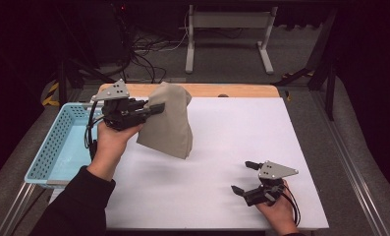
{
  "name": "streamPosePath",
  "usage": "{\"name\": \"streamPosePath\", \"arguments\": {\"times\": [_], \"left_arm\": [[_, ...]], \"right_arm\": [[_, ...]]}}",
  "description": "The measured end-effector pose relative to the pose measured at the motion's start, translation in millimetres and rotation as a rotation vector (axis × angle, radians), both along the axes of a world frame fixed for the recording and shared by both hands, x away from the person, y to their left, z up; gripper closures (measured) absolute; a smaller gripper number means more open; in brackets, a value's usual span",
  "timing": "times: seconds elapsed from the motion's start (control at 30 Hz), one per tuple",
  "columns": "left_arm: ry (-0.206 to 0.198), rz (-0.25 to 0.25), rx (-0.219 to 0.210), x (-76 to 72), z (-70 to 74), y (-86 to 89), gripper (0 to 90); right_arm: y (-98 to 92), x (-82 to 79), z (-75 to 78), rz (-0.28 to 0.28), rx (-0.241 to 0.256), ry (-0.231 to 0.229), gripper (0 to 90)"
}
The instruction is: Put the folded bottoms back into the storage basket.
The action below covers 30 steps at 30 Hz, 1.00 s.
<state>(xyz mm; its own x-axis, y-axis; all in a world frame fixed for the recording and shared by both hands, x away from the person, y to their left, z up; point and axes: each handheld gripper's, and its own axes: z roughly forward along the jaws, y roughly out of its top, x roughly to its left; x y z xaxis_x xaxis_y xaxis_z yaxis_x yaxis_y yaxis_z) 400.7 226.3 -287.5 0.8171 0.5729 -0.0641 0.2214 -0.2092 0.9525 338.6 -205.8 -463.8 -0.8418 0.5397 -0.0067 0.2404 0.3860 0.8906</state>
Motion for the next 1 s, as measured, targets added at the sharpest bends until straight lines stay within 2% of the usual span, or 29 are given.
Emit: {"name": "streamPosePath", "arguments": {"times": [0.37,1.0], "left_arm": [[-0.014,0.029,-0.005,-5.5,9.6,19.3,74.8],[-0.033,0.142,-0.026,-28.7,23.2,75.3,74.8]], "right_arm": [[0.2,0.6,-0.1,0.002,0.003,-0.002,3.0],[0.1,1.1,-0.5,0.009,0.002,0.006,3.0]]}}
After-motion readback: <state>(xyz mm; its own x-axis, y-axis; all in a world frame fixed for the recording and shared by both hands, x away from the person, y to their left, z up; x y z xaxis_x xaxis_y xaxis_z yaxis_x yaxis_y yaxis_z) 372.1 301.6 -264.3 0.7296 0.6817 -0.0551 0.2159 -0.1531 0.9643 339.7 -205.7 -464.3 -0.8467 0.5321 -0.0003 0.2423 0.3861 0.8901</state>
